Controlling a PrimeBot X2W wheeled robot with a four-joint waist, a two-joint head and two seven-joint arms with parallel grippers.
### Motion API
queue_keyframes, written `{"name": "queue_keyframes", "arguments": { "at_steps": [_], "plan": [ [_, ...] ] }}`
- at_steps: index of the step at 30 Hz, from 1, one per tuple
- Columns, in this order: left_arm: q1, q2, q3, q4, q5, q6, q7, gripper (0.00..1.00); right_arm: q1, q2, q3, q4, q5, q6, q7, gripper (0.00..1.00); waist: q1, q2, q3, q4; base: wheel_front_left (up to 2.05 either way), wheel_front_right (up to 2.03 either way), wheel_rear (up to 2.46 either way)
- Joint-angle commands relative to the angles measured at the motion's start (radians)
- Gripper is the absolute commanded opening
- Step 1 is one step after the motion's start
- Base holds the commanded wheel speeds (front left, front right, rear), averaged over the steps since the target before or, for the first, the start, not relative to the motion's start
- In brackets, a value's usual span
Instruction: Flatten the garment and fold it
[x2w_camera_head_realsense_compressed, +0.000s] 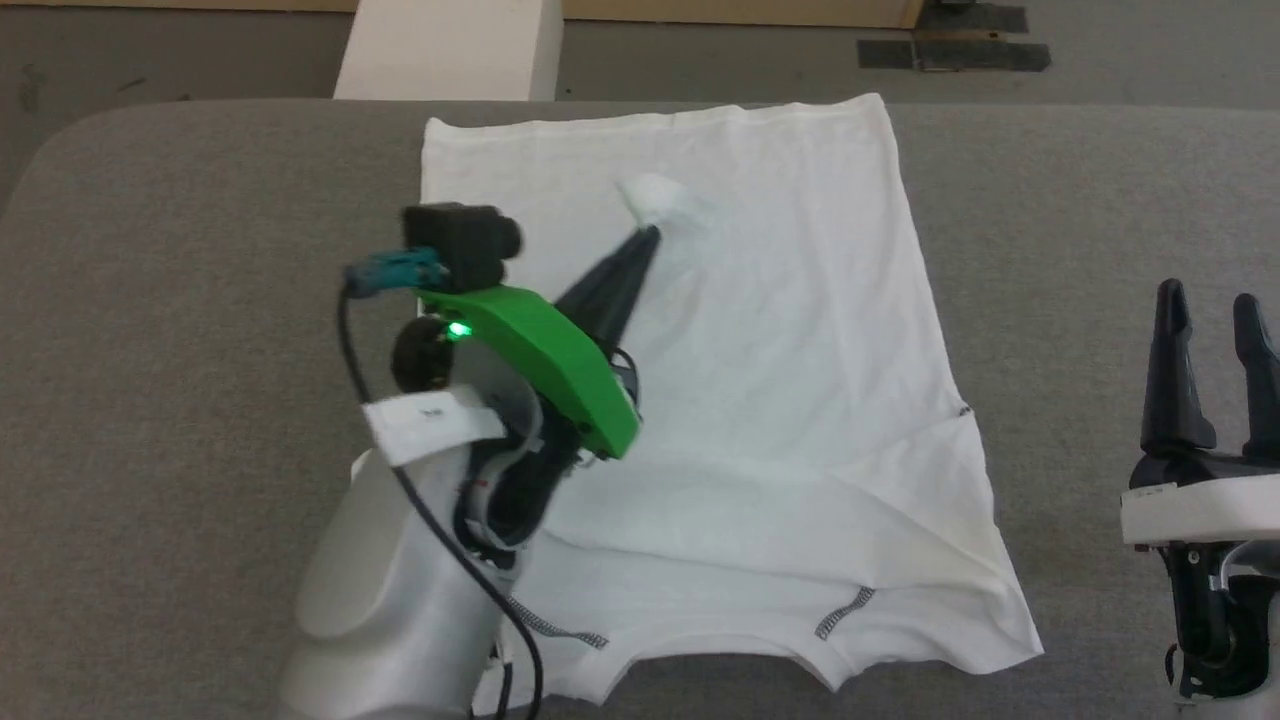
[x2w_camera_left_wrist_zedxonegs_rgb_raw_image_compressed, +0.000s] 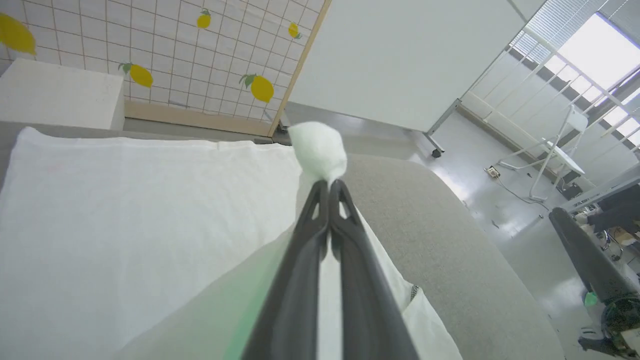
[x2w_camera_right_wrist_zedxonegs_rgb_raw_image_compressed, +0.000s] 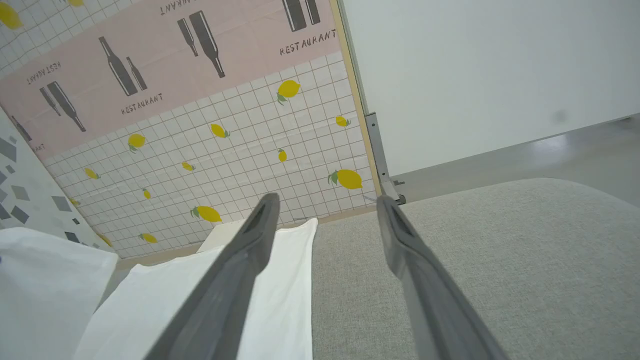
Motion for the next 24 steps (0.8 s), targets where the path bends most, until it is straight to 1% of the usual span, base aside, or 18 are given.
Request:
{"name": "queue_keyframes", "arguments": {
  "at_steps": [1, 6, 9, 14, 16, 17, 18, 19, 22, 24],
  "plan": [
    [-0.014, -0.006, -0.037, 0.018, 0.001, -0.009, -0.005, 0.00, -0.015, 0.000, 0.002, 0.005, 0.008, -0.001, -0.007, 1.00, 0.0001, -0.0001, 0.030, -0.064, 0.00, 0.00, 0.00],
    [-0.031, -0.009, -0.246, 0.090, -0.038, -0.020, -0.003, 0.00, -0.016, 0.000, -0.003, 0.021, 0.020, -0.001, -0.027, 1.00, 0.0001, -0.0001, 0.058, -0.127, 0.00, 0.00, 0.00],
    [-0.035, -0.009, -0.350, 0.116, -0.067, -0.026, 0.004, 0.00, -0.016, 0.000, 0.001, 0.034, 0.029, -0.001, -0.041, 1.00, 0.0001, -0.0001, 0.072, -0.156, 0.00, 0.00, 0.00],
    [-0.038, -0.009, -0.471, 0.162, -0.091, -0.027, 0.015, 0.00, -0.014, 0.000, 0.007, 0.047, 0.036, -0.001, -0.059, 1.00, 0.0001, -0.0001, 0.081, -0.172, 0.00, 0.00, 0.00],
    [-0.032, -0.010, -0.514, 0.193, -0.106, -0.018, 0.049, 0.00, -0.014, 0.000, 0.009, 0.053, 0.038, -0.001, -0.065, 1.00, 0.0001, -0.0001, 0.081, -0.173, 0.00, 0.00, 0.00],
    [-0.030, -0.010, -0.535, 0.206, -0.115, -0.014, 0.065, 0.05, -0.014, 0.000, 0.008, 0.057, 0.038, -0.001, -0.067, 1.00, 0.0001, -0.0001, 0.080, -0.172, 0.00, 0.00, 0.00],
    [-0.028, -0.010, -0.546, 0.212, -0.128, -0.012, 0.076, 0.75, -0.015, 0.000, 0.008, 0.059, 0.038, -0.001, -0.069, 1.00, 0.0001, -0.0001, 0.079, -0.169, 0.00, 0.00, 0.00],
    [-0.030, -0.010, -0.558, 0.215, -0.141, -0.011, 0.081, 1.00, -0.015, 0.000, 0.009, 0.062, 0.038, -0.001, -0.068, 1.00, 0.0001, -0.0001, 0.077, -0.165, 0.00, 0.00, 0.00],
    [-0.043, -0.010, -0.553, 0.199, -0.189, -0.004, 0.066, 1.00, -0.016, 0.000, 0.005, 0.064, 0.035, -0.001, -0.067, 1.00, 0.0001, -0.0001, 0.070, -0.147, 0.00, 0.00, 0.00],
    [-0.060, -0.010, -0.528, 0.173, -0.237, -0.002, 0.045, 1.00, -0.016, 0.000, 0.000, 0.062, 0.031, -0.001, -0.062, 1.00, 0.0001, -0.0001, 0.061, -0.131, 0.00, 0.00, 0.00]
  ]
}}
